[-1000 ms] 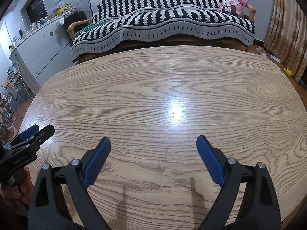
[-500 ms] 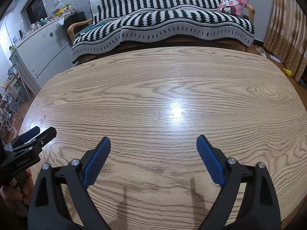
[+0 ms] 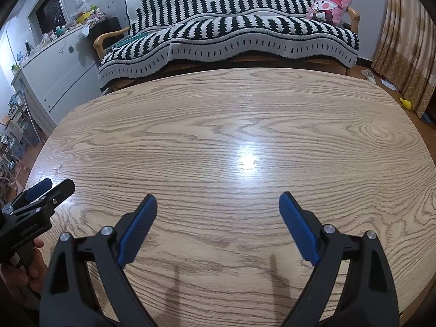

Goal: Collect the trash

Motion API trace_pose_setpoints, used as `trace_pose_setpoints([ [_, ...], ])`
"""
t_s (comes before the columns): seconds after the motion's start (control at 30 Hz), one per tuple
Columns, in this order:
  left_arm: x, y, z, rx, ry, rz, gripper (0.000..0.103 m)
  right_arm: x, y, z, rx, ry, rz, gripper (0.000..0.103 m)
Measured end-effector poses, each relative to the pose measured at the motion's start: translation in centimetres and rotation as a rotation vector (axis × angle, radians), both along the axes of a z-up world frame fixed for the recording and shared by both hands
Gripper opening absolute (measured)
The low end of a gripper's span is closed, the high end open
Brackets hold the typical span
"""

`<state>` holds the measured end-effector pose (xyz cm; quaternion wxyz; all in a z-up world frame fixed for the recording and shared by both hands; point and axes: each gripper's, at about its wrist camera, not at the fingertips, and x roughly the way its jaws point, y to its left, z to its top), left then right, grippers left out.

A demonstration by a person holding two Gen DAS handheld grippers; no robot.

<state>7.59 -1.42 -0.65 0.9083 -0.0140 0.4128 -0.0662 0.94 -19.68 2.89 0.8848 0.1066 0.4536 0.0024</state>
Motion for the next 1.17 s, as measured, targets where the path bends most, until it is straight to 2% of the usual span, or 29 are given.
trace_pose_setpoints([
  [0.9, 0.17, -0.26, -0.07, 0.031, -0.009, -0.007, 0.093, 0.06, -0.15, -0.03, 0.0, -0.001, -0.012, 0.088],
  [1.17, 0.44, -0.06, -0.21, 0.02, 0.014, 0.001, 0.093, 0.01, -0.19, -0.02, 0.0, -0.001, -0.017, 0.088],
])
